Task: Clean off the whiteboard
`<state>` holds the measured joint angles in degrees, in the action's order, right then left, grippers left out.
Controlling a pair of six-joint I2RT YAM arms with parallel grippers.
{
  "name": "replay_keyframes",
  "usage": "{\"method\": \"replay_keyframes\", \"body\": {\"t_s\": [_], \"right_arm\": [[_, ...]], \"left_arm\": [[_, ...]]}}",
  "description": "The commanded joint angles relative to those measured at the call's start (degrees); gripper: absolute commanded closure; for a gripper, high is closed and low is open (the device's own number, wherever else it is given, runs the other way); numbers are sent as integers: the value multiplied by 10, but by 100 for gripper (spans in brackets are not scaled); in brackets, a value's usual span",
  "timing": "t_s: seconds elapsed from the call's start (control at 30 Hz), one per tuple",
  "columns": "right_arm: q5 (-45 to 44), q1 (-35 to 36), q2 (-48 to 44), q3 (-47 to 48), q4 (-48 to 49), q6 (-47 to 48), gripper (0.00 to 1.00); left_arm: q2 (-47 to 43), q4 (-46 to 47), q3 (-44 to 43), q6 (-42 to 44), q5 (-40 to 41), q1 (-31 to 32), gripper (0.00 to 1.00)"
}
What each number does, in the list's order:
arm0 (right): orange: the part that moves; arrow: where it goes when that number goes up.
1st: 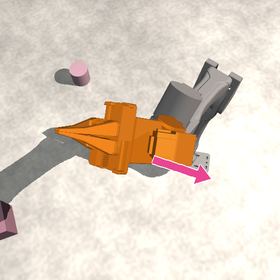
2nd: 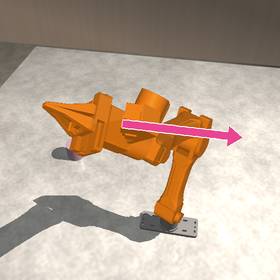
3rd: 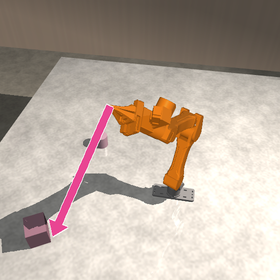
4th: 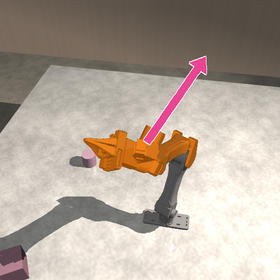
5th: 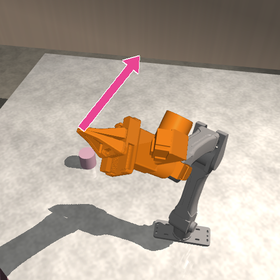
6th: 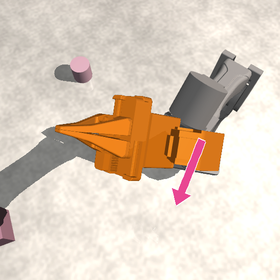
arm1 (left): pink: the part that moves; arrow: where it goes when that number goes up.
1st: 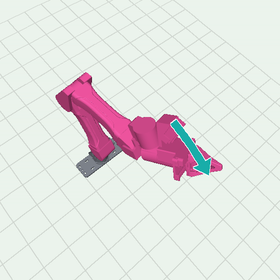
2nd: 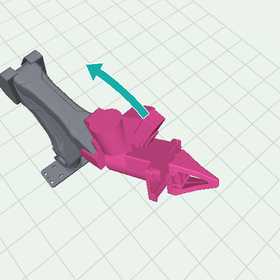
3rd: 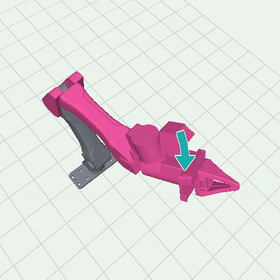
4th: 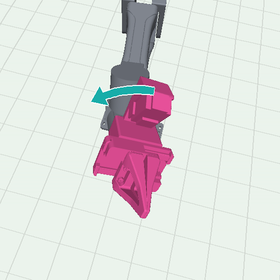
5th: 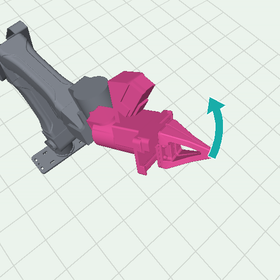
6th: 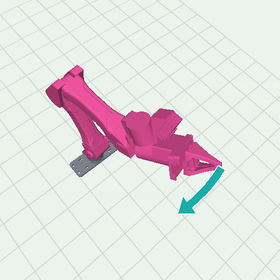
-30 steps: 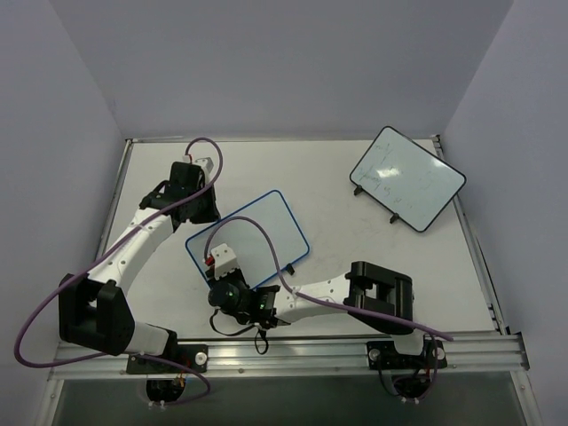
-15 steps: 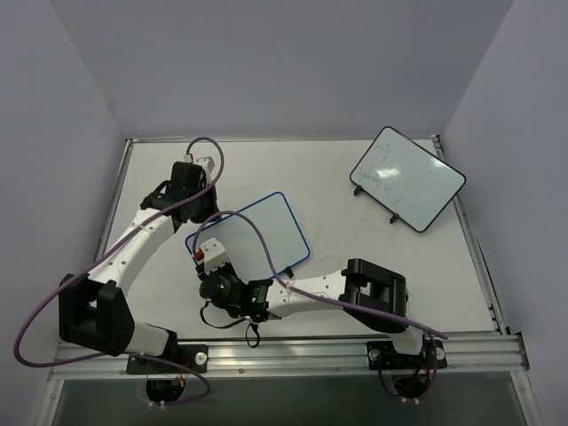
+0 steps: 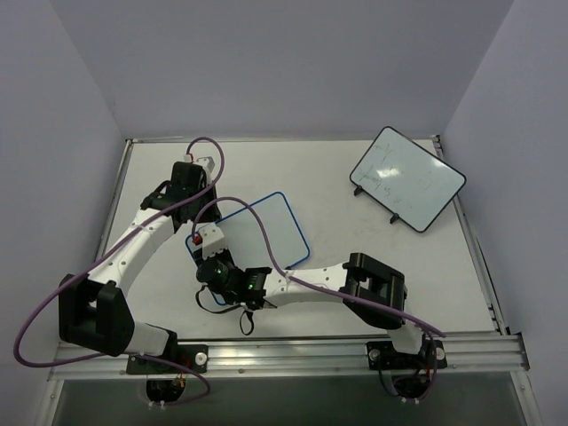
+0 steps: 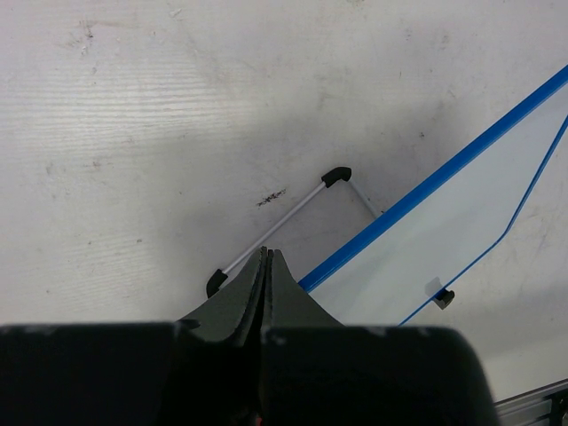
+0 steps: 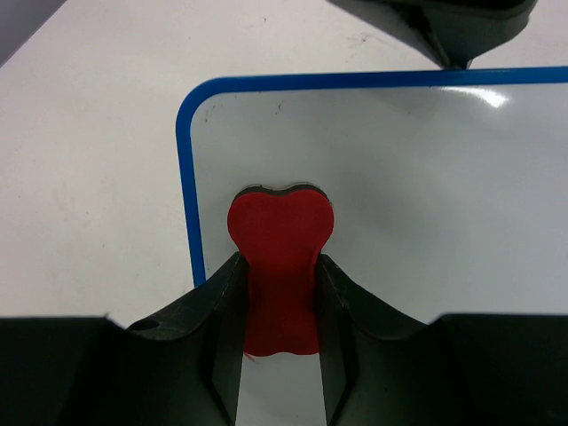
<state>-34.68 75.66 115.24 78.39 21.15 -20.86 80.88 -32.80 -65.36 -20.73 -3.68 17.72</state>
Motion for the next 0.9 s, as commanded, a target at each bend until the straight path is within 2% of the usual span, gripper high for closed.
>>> {"method": "replay_keyframes", "body": {"t_s": [0.0, 0.33, 0.5, 0.87], "right_arm": [[-21, -22, 21, 31, -21, 8, 80], [-33, -15, 38, 56, -45, 6, 81], [-70, 1, 54, 74, -98, -16, 82], [-83, 25, 52, 21, -76, -41, 82]], "left_arm": [[-15, -12, -2, 0, -19, 12, 98], [-14, -12, -4, 0, -19, 15, 98], [-15, -13, -6, 0, -19, 16, 98], [-14, -14, -6, 2, -19, 18, 98]]}}
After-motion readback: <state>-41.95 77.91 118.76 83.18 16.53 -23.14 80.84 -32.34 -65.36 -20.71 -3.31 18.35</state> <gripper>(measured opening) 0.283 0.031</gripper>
